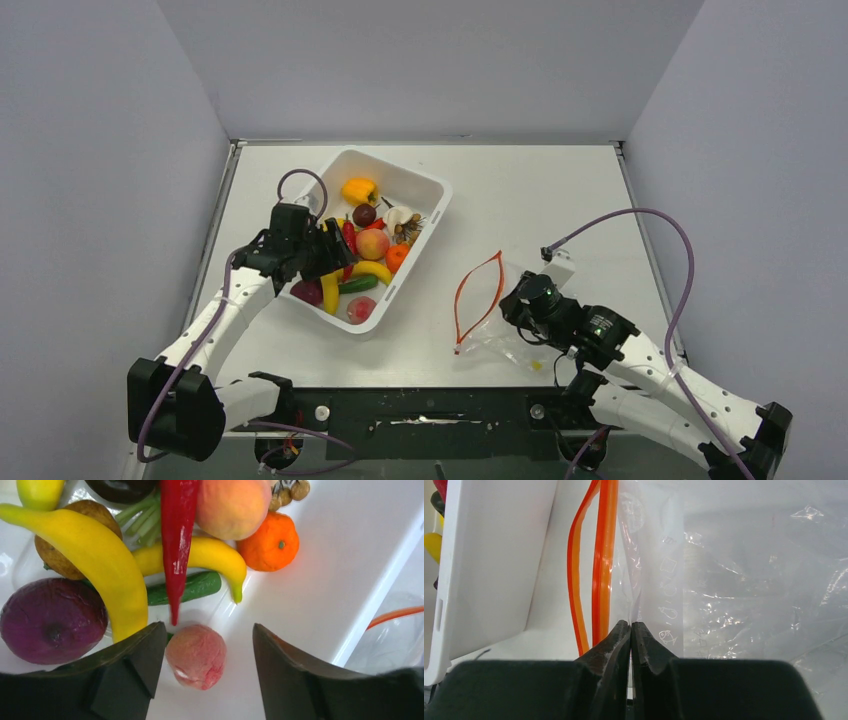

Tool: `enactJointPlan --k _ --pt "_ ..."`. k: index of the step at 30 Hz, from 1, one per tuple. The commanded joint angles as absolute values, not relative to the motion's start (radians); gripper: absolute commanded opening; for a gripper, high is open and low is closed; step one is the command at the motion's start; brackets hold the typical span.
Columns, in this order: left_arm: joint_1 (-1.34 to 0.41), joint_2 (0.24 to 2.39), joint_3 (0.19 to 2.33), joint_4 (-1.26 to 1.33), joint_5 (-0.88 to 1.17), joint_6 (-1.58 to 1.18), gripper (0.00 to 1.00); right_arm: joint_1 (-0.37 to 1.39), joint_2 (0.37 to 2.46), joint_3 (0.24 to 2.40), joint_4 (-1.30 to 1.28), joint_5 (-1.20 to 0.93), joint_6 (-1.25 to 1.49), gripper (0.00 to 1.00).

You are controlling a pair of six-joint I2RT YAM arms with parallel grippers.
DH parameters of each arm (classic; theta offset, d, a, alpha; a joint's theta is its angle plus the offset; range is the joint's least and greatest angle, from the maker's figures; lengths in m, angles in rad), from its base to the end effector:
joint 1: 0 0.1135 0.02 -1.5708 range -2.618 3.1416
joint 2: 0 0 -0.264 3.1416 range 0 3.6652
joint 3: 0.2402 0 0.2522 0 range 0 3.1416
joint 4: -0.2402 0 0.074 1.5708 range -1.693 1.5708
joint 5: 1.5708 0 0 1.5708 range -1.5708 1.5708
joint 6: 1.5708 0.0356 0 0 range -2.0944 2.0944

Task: Open the zip-top bag and remove the fake food
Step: Reset both arms

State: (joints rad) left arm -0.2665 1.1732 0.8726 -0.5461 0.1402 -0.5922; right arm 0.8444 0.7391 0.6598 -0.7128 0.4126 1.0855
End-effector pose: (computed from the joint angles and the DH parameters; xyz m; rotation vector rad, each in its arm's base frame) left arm 0.2320 -0.0685 0.2598 -0.3375 2.4616 -0.5502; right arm 0.1094 0.1017 0.2559 0.4781 2.2853 0.5073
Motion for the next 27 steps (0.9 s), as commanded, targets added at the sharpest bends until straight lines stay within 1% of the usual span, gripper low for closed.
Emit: enactJointPlan --k 1,3,6,9,10,11,12,17,24,27 --pt "-0.259 1.12 0.879 -0.477 0.105 -0.613 0.71 0.836 0.747 0.68 -0.648 0.377 1.046 0.09" --pt "-0.258 1.062 0.875 -0.484 0.067 -0.621 0.73 0.836 0.741 0.691 -0.635 0.37 1.021 0.15" --pt "-0.258 0.989 0.874 -0.487 0.025 -0.632 0.74 0.834 0.726 0.717 -0.613 0.362 0.969 0.28" --pt "-0.259 0.929 0.872 -0.489 -0.028 -0.672 0.74 0.833 0.698 0.759 -0.591 0.355 0.895 0.45" --pt "-0.259 0.91 0.871 -0.492 -0.047 -0.689 0.74 0.833 0.689 0.773 -0.588 0.359 0.877 0.48" --pt "-0.259 0.897 0.873 -0.495 -0.063 -0.702 0.75 0.832 0.676 0.785 -0.588 0.369 0.859 0.51" --pt "-0.258 0.884 0.876 -0.503 -0.081 -0.716 0.75 0.832 0.665 0.797 -0.59 0.382 0.841 0.56" --pt "-0.259 0.848 0.936 -0.555 -0.183 -0.753 0.75 0.831 0.608 0.846 -0.613 0.494 0.755 0.77" --pt "-0.26 0.848 1.121 -0.678 -0.38 -0.653 0.76 0.831 0.604 0.975 -0.667 0.709 0.562 0.99" --pt "-0.26 0.83 1.171 -0.696 -0.44 -0.606 0.76 0.831 0.63 1.032 -0.689 0.784 0.482 0.98"
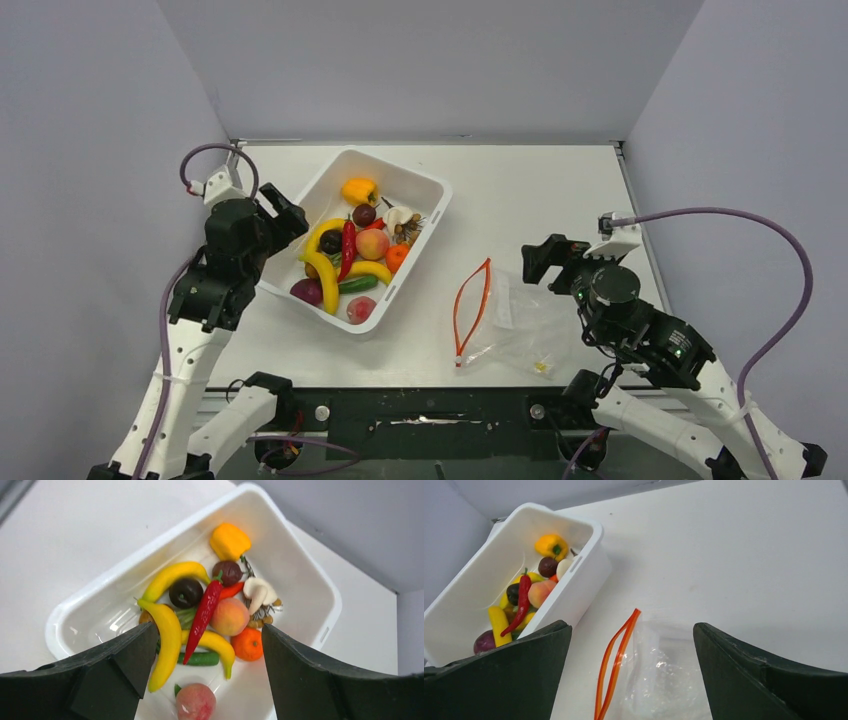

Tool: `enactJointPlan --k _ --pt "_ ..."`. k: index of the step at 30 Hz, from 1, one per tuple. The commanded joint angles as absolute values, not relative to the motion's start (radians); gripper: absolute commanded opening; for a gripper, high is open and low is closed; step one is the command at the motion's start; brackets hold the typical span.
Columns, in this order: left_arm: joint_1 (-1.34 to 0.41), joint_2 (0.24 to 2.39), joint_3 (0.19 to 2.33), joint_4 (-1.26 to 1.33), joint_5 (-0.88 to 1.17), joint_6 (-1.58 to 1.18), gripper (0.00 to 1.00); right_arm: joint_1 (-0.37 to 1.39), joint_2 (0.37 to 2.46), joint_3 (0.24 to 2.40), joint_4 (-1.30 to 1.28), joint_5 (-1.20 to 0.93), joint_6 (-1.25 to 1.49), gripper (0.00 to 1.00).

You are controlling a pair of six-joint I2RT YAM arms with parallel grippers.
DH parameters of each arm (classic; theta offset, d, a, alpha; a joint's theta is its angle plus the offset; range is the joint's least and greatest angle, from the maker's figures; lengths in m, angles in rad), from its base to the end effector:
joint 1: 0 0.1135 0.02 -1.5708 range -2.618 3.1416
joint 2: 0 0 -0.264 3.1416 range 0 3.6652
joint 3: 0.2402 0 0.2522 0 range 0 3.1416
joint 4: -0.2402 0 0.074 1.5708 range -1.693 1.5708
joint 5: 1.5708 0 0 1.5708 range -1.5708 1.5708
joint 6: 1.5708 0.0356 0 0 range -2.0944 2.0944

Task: Open the zip-top bag and remove the fake food
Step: Reset both arms

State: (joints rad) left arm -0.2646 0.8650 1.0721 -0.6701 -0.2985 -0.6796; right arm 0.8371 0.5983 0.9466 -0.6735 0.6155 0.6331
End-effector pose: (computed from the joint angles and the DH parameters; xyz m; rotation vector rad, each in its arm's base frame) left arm 0.1695 -0.0351 0.3753 -0.5987 1.9339 -0.2970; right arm 0.0885 0.0674 0.3693 0.2269 1.8441 0.4454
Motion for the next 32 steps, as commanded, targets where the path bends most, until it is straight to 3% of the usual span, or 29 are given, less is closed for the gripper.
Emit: enactJointPlan --k 1,10,13,18,20,26,32 --pt "-0.26 0.818 1.179 -0.696 -0.456 -0.592 0.76 0.831 0.641 1.048 -0.695 0.797 0.464 0.98" --pt "-0.261 0.75 1.188 -0.671 -0.507 -0.495 0.77 0.768 0.705 1.031 -0.725 0.835 0.45 0.98" --pt "-0.261 0.743 1.18 -0.665 -0.498 -0.495 0.77 0.602 0.732 0.991 -0.666 0.613 0.393 0.98" --pt "-0.26 0.74 1.186 -0.676 -0.49 -0.499 0.77 0.158 0.89 1.03 -0.673 0.126 0.321 0.98" --pt "-0.259 0.729 1.193 -0.687 -0.498 -0.5 0.77 0.069 0.875 1.043 -0.641 0.035 0.304 0.98" --pt "-0.259 0.702 1.208 -0.706 -0.521 -0.494 0.77 0.055 0.712 1.119 -0.547 -0.013 0.263 0.98" --pt "-0.258 0.695 1.197 -0.681 -0.523 -0.5 0.78 0.056 0.698 1.133 -0.582 -0.028 0.275 0.98"
